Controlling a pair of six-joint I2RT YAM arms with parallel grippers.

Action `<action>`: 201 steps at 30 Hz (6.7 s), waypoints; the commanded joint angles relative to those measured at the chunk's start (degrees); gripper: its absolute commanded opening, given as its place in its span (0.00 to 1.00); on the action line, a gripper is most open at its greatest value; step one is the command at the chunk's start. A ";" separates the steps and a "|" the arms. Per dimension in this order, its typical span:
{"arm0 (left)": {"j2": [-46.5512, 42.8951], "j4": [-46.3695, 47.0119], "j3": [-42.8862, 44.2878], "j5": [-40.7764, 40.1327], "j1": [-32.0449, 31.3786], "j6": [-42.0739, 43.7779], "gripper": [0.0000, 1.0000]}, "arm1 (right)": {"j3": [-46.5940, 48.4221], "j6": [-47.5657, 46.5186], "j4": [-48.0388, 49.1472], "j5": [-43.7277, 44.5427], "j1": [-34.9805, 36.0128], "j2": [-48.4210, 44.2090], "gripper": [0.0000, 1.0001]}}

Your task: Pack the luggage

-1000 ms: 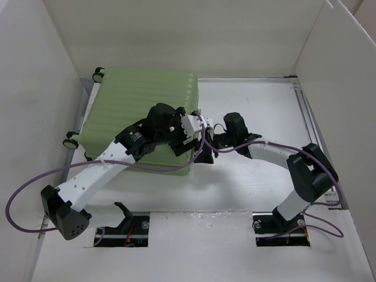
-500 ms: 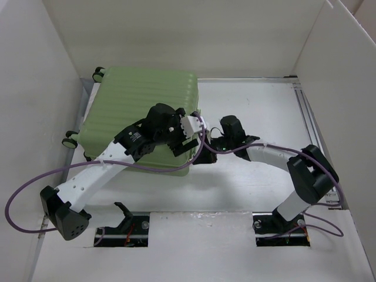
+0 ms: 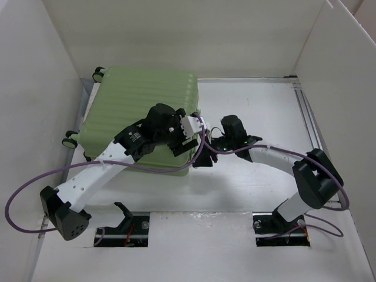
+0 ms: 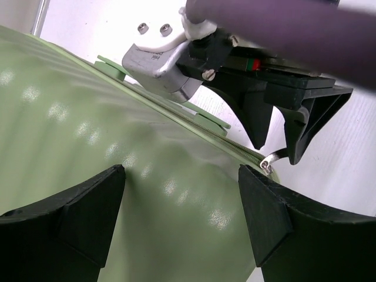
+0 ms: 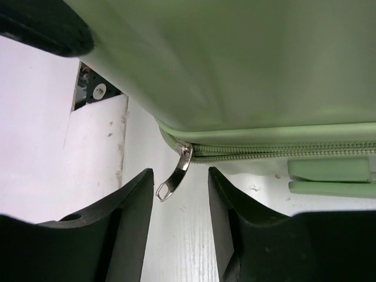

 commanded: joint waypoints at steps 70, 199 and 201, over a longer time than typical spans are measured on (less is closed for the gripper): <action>-16.27 -8.23 -13.77 -12.77 -14.25 12.01 0.45 | -4.16 10.98 3.61 58.88 4.60 -17.11 0.00; 1.04 -19.65 -7.96 10.96 61.81 61.73 0.00 | 15.60 -10.48 28.40 33.64 -16.76 5.28 0.00; 1.04 -20.17 -7.96 10.96 61.81 61.73 0.00 | 18.50 -10.48 27.86 33.66 -17.37 7.92 0.00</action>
